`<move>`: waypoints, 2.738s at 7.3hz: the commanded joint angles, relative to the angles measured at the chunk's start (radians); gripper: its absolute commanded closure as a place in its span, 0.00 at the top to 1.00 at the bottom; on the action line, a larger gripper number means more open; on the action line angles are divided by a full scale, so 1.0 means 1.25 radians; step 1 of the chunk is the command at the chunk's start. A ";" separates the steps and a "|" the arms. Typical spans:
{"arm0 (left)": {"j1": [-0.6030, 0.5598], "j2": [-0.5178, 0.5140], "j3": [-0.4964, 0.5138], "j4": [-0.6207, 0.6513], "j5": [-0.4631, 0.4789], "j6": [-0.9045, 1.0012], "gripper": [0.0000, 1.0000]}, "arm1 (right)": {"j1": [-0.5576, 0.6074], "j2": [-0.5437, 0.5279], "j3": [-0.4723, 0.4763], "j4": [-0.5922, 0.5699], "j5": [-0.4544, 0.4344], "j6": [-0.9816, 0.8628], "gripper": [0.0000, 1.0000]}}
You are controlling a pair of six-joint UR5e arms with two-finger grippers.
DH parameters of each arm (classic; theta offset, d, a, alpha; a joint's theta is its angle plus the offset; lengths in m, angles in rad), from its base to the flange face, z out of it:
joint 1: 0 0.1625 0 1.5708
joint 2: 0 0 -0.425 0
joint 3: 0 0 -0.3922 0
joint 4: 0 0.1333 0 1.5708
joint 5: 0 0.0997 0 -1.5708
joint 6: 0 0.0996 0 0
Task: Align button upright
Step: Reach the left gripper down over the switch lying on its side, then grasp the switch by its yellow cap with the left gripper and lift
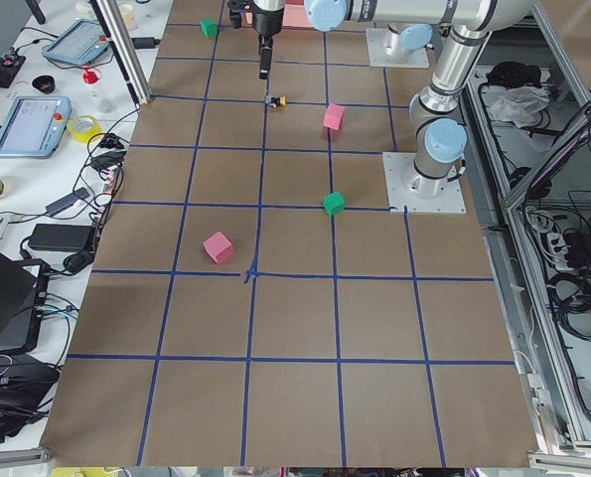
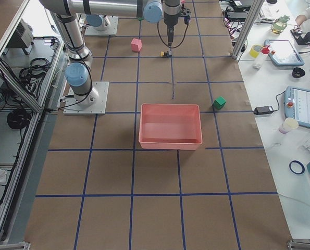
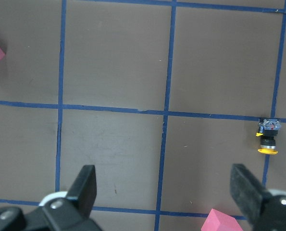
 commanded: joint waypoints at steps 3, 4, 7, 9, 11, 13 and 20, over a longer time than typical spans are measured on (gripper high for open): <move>-0.104 -0.002 -0.219 0.321 0.006 -0.088 1.00 | -0.004 -0.025 0.001 0.020 -0.005 -0.019 1.00; -0.162 -0.007 -0.237 0.332 0.014 -0.151 1.00 | 0.000 -0.028 -0.006 0.022 -0.050 -0.015 1.00; -0.276 -0.038 -0.431 0.678 0.086 -0.207 1.00 | -0.001 -0.027 -0.018 0.019 -0.058 -0.016 1.00; -0.345 -0.089 -0.504 0.868 0.111 -0.246 0.98 | -0.002 -0.027 -0.015 0.020 -0.059 -0.015 1.00; -0.417 -0.162 -0.506 0.940 0.178 -0.264 0.98 | -0.001 -0.026 -0.015 0.020 -0.059 -0.015 1.00; -0.432 -0.241 -0.496 1.015 0.182 -0.275 0.97 | -0.002 -0.025 -0.012 0.020 -0.062 -0.015 1.00; -0.434 -0.405 -0.453 1.173 0.184 -0.317 0.87 | -0.004 -0.025 -0.008 0.020 -0.062 -0.016 1.00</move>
